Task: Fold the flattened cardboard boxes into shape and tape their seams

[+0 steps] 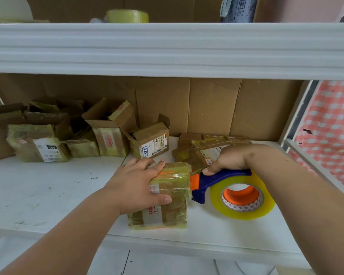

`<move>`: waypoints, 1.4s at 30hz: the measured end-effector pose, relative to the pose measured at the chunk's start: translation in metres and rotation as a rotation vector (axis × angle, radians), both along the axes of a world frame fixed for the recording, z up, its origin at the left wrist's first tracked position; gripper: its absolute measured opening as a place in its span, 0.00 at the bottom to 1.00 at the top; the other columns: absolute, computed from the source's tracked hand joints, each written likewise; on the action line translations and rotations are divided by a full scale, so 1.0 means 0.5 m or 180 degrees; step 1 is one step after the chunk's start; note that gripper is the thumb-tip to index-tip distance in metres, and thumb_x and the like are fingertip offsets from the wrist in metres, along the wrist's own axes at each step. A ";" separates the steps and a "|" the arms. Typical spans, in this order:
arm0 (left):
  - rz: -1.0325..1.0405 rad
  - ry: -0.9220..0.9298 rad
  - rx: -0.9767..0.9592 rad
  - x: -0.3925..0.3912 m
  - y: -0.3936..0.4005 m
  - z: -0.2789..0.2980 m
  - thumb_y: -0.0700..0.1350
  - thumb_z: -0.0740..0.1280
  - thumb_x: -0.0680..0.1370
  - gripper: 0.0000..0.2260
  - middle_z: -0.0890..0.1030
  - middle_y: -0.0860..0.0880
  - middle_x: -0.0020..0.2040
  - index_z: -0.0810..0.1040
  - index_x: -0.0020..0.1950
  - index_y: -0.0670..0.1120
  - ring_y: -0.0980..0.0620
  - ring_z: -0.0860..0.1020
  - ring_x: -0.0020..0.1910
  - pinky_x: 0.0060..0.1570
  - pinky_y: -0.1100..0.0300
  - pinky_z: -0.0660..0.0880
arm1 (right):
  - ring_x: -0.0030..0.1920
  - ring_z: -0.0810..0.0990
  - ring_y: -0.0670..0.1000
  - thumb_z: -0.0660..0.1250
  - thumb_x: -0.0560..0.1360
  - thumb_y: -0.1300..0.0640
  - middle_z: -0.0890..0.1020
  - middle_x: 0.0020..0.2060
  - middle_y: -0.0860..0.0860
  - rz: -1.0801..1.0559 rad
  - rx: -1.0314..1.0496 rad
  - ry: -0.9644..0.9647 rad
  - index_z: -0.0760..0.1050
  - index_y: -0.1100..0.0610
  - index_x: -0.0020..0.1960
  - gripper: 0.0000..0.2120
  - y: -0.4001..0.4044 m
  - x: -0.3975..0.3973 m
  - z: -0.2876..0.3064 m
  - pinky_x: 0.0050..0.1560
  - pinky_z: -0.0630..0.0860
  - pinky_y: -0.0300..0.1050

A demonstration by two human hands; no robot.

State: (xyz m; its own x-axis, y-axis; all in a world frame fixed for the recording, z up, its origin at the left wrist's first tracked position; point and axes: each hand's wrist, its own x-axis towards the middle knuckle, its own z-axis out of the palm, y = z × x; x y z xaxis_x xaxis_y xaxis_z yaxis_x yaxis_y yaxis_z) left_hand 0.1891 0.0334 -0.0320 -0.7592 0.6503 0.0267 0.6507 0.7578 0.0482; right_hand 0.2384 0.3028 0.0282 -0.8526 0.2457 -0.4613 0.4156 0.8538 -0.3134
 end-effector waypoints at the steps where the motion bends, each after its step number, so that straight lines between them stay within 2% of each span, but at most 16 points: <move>1: -0.0002 0.0002 -0.0005 0.001 0.000 0.000 0.77 0.57 0.70 0.45 0.56 0.57 0.78 0.42 0.79 0.63 0.53 0.55 0.73 0.72 0.54 0.58 | 0.42 0.83 0.52 0.73 0.69 0.34 0.85 0.40 0.50 -0.0020 -0.0055 -0.0006 0.81 0.53 0.44 0.21 0.001 0.001 0.001 0.51 0.76 0.46; 4: -0.0045 0.0007 0.0055 0.003 -0.001 0.002 0.77 0.57 0.69 0.45 0.56 0.58 0.77 0.42 0.79 0.63 0.54 0.55 0.73 0.72 0.53 0.58 | 0.43 0.82 0.51 0.72 0.70 0.35 0.84 0.43 0.50 -0.0085 -0.0073 0.0014 0.80 0.53 0.46 0.21 0.004 0.005 -0.005 0.50 0.75 0.45; 8: -0.0086 -0.0004 0.0210 0.012 -0.012 0.002 0.76 0.59 0.69 0.44 0.57 0.60 0.76 0.44 0.80 0.63 0.55 0.56 0.71 0.72 0.56 0.58 | 0.49 0.78 0.52 0.69 0.67 0.28 0.79 0.48 0.49 0.0033 0.0885 0.0044 0.75 0.52 0.49 0.28 0.012 0.024 -0.052 0.53 0.76 0.48; 12: -0.0021 -0.0094 0.0307 0.007 -0.021 0.005 0.76 0.60 0.69 0.45 0.57 0.61 0.76 0.45 0.80 0.63 0.56 0.56 0.71 0.71 0.57 0.58 | 0.40 0.79 0.49 0.58 0.71 0.24 0.81 0.38 0.49 -0.0022 0.1034 0.1100 0.78 0.52 0.44 0.31 0.019 0.068 -0.101 0.45 0.77 0.46; 14: -0.0051 -0.0121 0.0273 0.005 -0.019 0.004 0.77 0.60 0.68 0.46 0.56 0.61 0.77 0.45 0.80 0.62 0.56 0.55 0.73 0.72 0.56 0.58 | 0.40 0.79 0.50 0.52 0.74 0.26 0.79 0.36 0.47 0.0080 0.1455 0.1522 0.74 0.51 0.43 0.29 0.008 0.089 -0.141 0.47 0.74 0.46; 17: -0.0060 -0.0141 0.0160 0.008 -0.012 0.007 0.77 0.60 0.68 0.47 0.54 0.60 0.79 0.44 0.80 0.61 0.55 0.53 0.76 0.74 0.54 0.56 | 0.43 0.80 0.51 0.46 0.76 0.28 0.79 0.38 0.46 0.0214 0.1852 0.1808 0.66 0.49 0.46 0.25 -0.010 0.120 -0.203 0.55 0.67 0.49; 20: -0.0089 -0.0213 0.0111 0.009 -0.005 0.017 0.76 0.62 0.68 0.49 0.52 0.59 0.80 0.45 0.81 0.58 0.55 0.53 0.77 0.75 0.55 0.55 | 0.43 0.80 0.50 0.45 0.77 0.28 0.81 0.42 0.46 0.0137 0.2001 0.1904 0.64 0.48 0.46 0.24 -0.006 0.141 -0.229 0.53 0.66 0.48; 23: -0.0114 -0.0274 0.0221 -0.002 -0.022 0.020 0.75 0.65 0.67 0.50 0.55 0.59 0.80 0.47 0.81 0.57 0.56 0.55 0.76 0.74 0.57 0.57 | 0.36 0.79 0.51 0.41 0.74 0.27 0.80 0.34 0.46 -0.0077 0.2126 0.2213 0.64 0.49 0.41 0.28 0.006 0.147 -0.253 0.48 0.67 0.49; 26: -0.0050 -0.0319 0.0341 -0.012 -0.048 0.019 0.74 0.68 0.65 0.49 0.62 0.58 0.77 0.52 0.80 0.59 0.56 0.62 0.73 0.71 0.57 0.62 | 0.27 0.76 0.53 0.46 0.73 0.28 0.76 0.26 0.47 -0.0179 0.2249 0.2620 0.63 0.50 0.36 0.27 0.020 0.160 -0.277 0.41 0.68 0.49; 28: 0.0060 -0.0455 0.0470 -0.009 -0.055 0.022 0.74 0.70 0.63 0.47 0.68 0.57 0.71 0.56 0.77 0.61 0.55 0.68 0.66 0.67 0.56 0.68 | 0.35 0.79 0.52 0.40 0.70 0.26 0.79 0.32 0.47 -0.0125 0.2280 0.2016 0.66 0.49 0.39 0.29 0.016 0.169 -0.278 0.48 0.69 0.51; 30: 0.0112 -0.0575 0.0575 -0.003 -0.054 0.024 0.73 0.71 0.61 0.44 0.70 0.57 0.66 0.58 0.72 0.61 0.55 0.71 0.61 0.62 0.56 0.71 | 0.53 0.78 0.51 0.35 0.66 0.25 0.81 0.49 0.46 -0.0080 0.2278 0.1372 0.72 0.47 0.49 0.37 0.005 0.168 -0.280 0.62 0.64 0.51; 33: -0.0002 -0.0466 0.0558 0.001 -0.051 0.022 0.73 0.70 0.63 0.40 0.67 0.58 0.72 0.61 0.69 0.62 0.54 0.68 0.67 0.65 0.55 0.68 | 0.68 0.69 0.52 0.37 0.68 0.25 0.74 0.63 0.47 -0.0373 0.1971 0.1519 0.74 0.47 0.64 0.43 -0.028 0.160 -0.267 0.74 0.54 0.56; 36: 0.0002 -0.0157 0.0362 0.002 -0.053 0.023 0.76 0.64 0.66 0.41 0.53 0.61 0.80 0.59 0.76 0.65 0.54 0.51 0.79 0.75 0.50 0.56 | 0.74 0.63 0.53 0.42 0.75 0.32 0.66 0.75 0.49 -0.0534 0.1310 0.2404 0.65 0.48 0.75 0.36 -0.080 0.150 -0.244 0.75 0.54 0.55; 38: 0.0150 -0.0112 0.0324 0.003 -0.059 0.017 0.77 0.61 0.67 0.41 0.48 0.61 0.80 0.56 0.77 0.66 0.52 0.46 0.79 0.77 0.46 0.53 | 0.77 0.56 0.46 0.50 0.82 0.38 0.59 0.79 0.47 -0.0498 0.0045 0.2871 0.57 0.50 0.80 0.30 -0.131 0.142 -0.221 0.75 0.51 0.43; 40: 0.0236 -0.0355 0.0593 0.012 -0.064 0.008 0.76 0.62 0.67 0.40 0.47 0.61 0.80 0.57 0.77 0.67 0.52 0.45 0.79 0.77 0.45 0.53 | 0.75 0.51 0.37 0.53 0.82 0.40 0.54 0.79 0.42 -0.0499 -0.1434 0.2643 0.49 0.47 0.81 0.31 -0.195 0.141 -0.192 0.72 0.50 0.35; 42: 0.0378 -0.0659 0.1154 0.026 -0.065 0.004 0.73 0.63 0.68 0.39 0.49 0.61 0.80 0.61 0.77 0.64 0.53 0.47 0.79 0.77 0.47 0.53 | 0.72 0.55 0.36 0.53 0.80 0.38 0.56 0.77 0.38 -0.0510 -0.2315 0.2318 0.44 0.44 0.81 0.34 -0.245 0.140 -0.186 0.67 0.58 0.30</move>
